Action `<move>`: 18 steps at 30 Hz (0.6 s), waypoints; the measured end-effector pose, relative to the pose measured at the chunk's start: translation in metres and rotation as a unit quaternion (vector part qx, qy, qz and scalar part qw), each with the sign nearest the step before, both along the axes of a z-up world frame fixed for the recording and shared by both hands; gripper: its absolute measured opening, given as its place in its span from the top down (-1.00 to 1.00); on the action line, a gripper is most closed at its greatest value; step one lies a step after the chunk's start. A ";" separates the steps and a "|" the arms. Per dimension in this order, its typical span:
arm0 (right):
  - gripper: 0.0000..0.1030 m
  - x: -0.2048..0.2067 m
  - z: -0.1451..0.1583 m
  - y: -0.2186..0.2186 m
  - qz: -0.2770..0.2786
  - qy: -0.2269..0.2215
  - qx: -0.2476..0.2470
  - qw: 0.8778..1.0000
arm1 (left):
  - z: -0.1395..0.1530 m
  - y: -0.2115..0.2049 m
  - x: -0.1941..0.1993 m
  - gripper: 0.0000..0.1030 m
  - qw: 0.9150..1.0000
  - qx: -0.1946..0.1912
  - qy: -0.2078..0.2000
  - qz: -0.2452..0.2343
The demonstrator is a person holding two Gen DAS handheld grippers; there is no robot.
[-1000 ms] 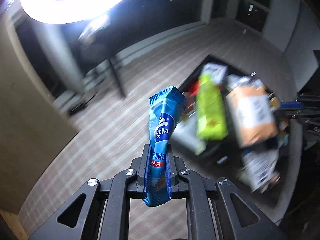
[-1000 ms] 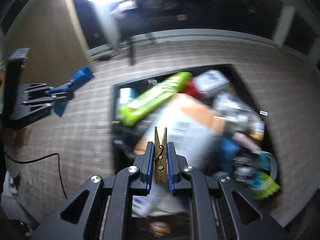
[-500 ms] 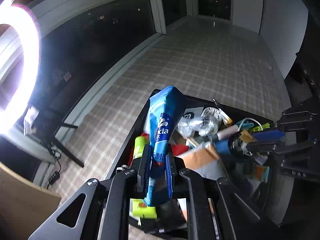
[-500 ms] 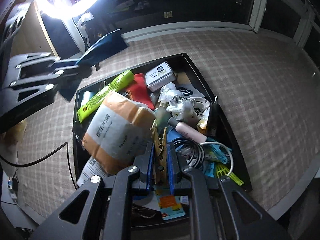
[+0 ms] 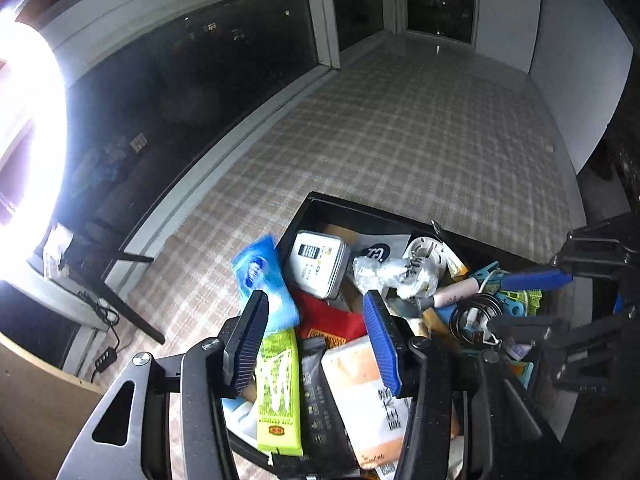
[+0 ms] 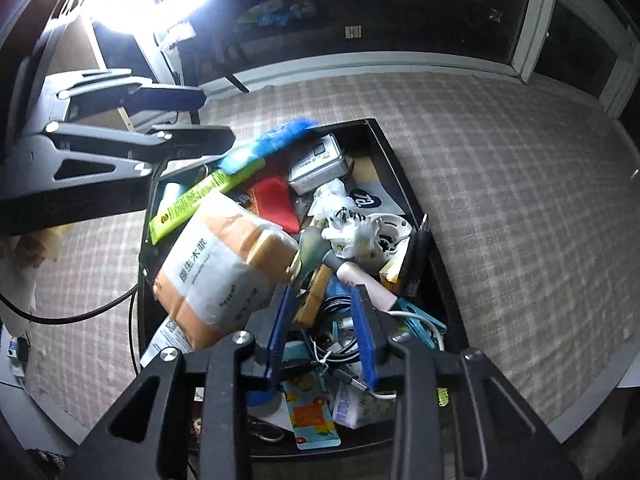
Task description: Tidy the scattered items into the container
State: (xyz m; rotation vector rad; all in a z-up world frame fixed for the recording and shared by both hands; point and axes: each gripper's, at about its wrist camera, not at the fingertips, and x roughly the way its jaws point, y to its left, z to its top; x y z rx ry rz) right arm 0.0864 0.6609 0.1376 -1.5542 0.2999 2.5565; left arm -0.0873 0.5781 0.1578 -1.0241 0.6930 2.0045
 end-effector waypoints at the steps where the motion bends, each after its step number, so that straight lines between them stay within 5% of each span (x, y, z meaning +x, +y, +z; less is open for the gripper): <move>1: 0.39 0.000 0.002 0.000 -0.001 0.001 0.001 1.000 | 0.002 -0.004 0.000 0.09 1.000 0.002 0.000 0.005; 18: 0.27 0.012 0.032 -0.040 0.011 0.035 0.009 0.999 | 0.014 -0.143 0.019 -0.01 0.990 0.026 -0.019 0.136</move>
